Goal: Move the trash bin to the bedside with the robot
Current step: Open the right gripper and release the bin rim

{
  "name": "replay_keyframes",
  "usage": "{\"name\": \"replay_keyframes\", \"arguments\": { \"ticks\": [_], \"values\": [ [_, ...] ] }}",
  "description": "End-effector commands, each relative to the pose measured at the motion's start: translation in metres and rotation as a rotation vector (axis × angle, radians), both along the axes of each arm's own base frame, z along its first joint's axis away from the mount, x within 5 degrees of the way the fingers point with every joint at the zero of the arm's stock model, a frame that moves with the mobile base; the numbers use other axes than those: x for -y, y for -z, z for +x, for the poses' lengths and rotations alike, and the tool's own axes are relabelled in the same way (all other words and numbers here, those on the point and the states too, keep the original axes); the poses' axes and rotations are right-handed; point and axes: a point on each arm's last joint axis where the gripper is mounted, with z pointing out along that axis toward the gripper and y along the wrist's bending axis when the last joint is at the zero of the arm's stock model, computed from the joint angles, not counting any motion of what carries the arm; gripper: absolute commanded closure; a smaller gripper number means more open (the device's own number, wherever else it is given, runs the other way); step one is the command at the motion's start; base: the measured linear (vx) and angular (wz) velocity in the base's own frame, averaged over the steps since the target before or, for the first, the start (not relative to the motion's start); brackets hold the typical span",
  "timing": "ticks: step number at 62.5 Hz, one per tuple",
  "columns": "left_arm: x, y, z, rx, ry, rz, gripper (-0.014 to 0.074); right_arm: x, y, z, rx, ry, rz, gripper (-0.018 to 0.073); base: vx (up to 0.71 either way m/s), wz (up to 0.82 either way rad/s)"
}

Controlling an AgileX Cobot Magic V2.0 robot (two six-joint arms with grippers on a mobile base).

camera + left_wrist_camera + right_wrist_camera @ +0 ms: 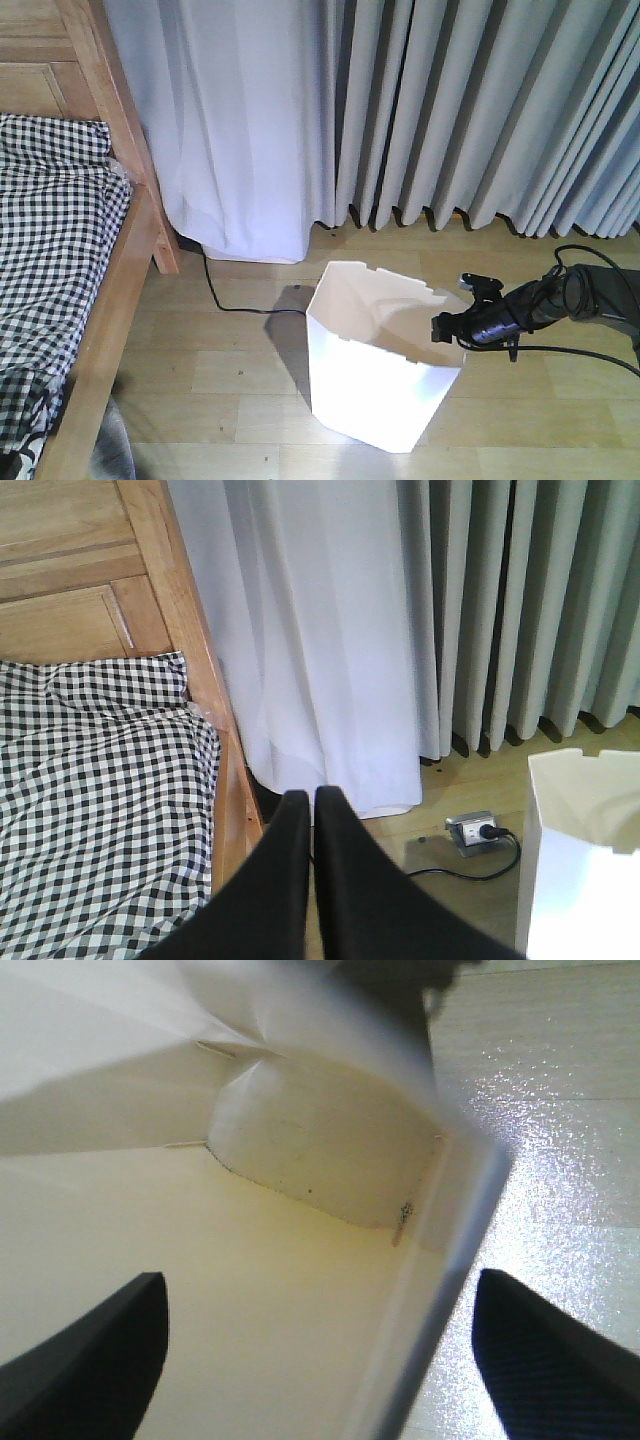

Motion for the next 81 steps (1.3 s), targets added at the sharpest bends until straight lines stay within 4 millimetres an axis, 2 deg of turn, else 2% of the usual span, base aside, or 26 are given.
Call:
{"name": "replay_keyframes", "arguments": {
  "ticks": [1, 26, 32, 48, 58, 66, 72, 81],
  "values": [
    [0.000, -0.001, 0.001, 0.071, -0.001, -0.009, 0.0603, 0.005, -0.037, 0.030, 0.093, 0.002, -0.009, -0.0036, 0.00, 0.00],
    [0.000, -0.001, 0.001, 0.071, -0.001, -0.009, 0.0603, -0.002, -0.037, 0.024, 0.039, -0.068, 0.057, 0.0020, 0.00, 0.00],
    [0.000, -0.001, 0.001, 0.071, -0.001, -0.009, 0.0603, 0.000, -0.044, 0.027, 0.037, -0.083, 0.034, 0.0030, 0.00, 0.00],
    [0.000, -0.001, 0.001, 0.071, -0.001, -0.009, 0.0603, 0.007, -0.065, 0.037, 0.003, 0.033, -0.020, 0.0043, 0.00, 0.00],
    [0.000, -0.001, 0.001, 0.071, -0.001, -0.009, 0.0603, 0.015, -0.076, 0.017, 0.017, 0.142, -0.129, 0.0043, 0.00, 0.00],
    [0.000, -0.001, 0.001, 0.071, -0.001, -0.009, 0.0603, 0.008, -0.104, 0.001, 0.075, 0.017, -0.242, 0.0043, 0.00, 0.00],
    [0.000, -0.001, 0.001, 0.071, -0.001, -0.009, 0.0603, 0.002, -0.133, -0.011, 0.096, -0.040, -0.278, 0.0043, 0.00, 0.00],
    [0.000, -0.001, 0.001, 0.071, -0.001, -0.009, 0.0603, -0.001, -0.196, -0.020, 0.169, -0.029, -0.300, 0.0043, 0.00, 0.00]
  ]
}}
